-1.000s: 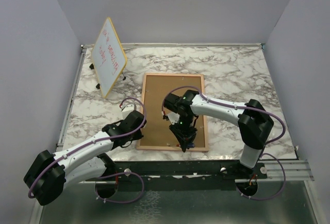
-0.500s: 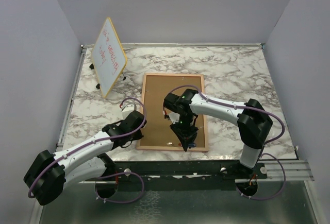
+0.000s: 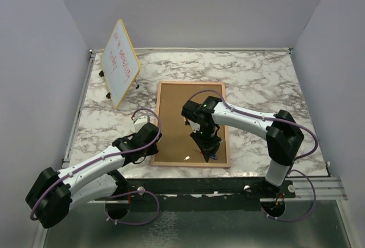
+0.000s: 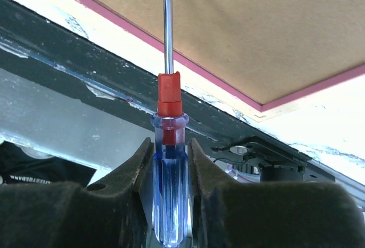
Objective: Take the photo out of the frame
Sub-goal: Release the photo frame item from the photo frame, then adjust the screwdriver.
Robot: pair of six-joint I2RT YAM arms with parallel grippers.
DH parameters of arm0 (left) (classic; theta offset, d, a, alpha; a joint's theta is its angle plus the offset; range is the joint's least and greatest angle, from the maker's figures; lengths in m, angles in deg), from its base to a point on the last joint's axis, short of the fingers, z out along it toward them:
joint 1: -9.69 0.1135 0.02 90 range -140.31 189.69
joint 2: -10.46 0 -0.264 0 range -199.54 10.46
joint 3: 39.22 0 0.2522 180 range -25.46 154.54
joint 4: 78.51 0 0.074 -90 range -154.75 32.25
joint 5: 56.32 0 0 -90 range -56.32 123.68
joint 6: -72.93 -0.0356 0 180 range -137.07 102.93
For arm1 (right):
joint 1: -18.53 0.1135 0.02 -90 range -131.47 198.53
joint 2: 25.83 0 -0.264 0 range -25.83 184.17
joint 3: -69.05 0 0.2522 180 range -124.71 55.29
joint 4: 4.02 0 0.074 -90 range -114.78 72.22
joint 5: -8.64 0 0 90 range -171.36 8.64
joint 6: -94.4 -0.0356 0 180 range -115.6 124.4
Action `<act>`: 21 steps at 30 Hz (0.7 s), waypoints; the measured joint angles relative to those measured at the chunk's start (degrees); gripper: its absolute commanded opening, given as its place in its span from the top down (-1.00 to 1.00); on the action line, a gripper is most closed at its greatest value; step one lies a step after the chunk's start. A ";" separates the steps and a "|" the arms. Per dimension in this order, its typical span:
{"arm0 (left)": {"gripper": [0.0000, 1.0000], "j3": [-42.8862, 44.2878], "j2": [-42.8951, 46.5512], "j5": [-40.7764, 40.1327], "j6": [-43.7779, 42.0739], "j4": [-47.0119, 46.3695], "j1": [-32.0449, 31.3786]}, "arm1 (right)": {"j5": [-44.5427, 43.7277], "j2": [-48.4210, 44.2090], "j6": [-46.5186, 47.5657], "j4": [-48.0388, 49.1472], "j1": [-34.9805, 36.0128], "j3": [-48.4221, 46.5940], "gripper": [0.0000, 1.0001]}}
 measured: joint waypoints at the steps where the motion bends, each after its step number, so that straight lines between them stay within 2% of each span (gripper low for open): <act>1: 0.01 0.04 0.00 -0.09 0.31 0.22 0.00 | -0.50 -0.35 -0.39 0.02 0.00 0.00 0.99; 5: -0.33 1.16 0.31 -1.25 1.62 2.19 0.04 | -1.70 -2.58 -2.29 0.92 0.00 0.07 0.99; 7: -0.63 2.62 0.57 -1.53 2.05 3.37 0.04 | -1.68 -4.59 -3.26 2.40 0.00 0.35 0.99; 9: -0.77 4.15 1.03 -1.84 2.21 4.42 0.02 | -1.51 -7.45 -4.09 4.81 0.00 1.40 0.98; 12: -0.88 8.00 2.93 -1.90 0.31 5.64 0.07 | -0.26 -12.00 -4.61 8.59 0.00 3.87 0.99; 15: -0.97 12.02 4.85 0.61 -5.14 5.64 0.07 | 2.86 -17.33 -4.83 14.88 0.00 8.24 0.99; 21: -0.98 24.46 6.78 14.93 -21.57 5.29 0.13 | 9.42 -24.33 -5.66 24.52 0.00 13.55 0.99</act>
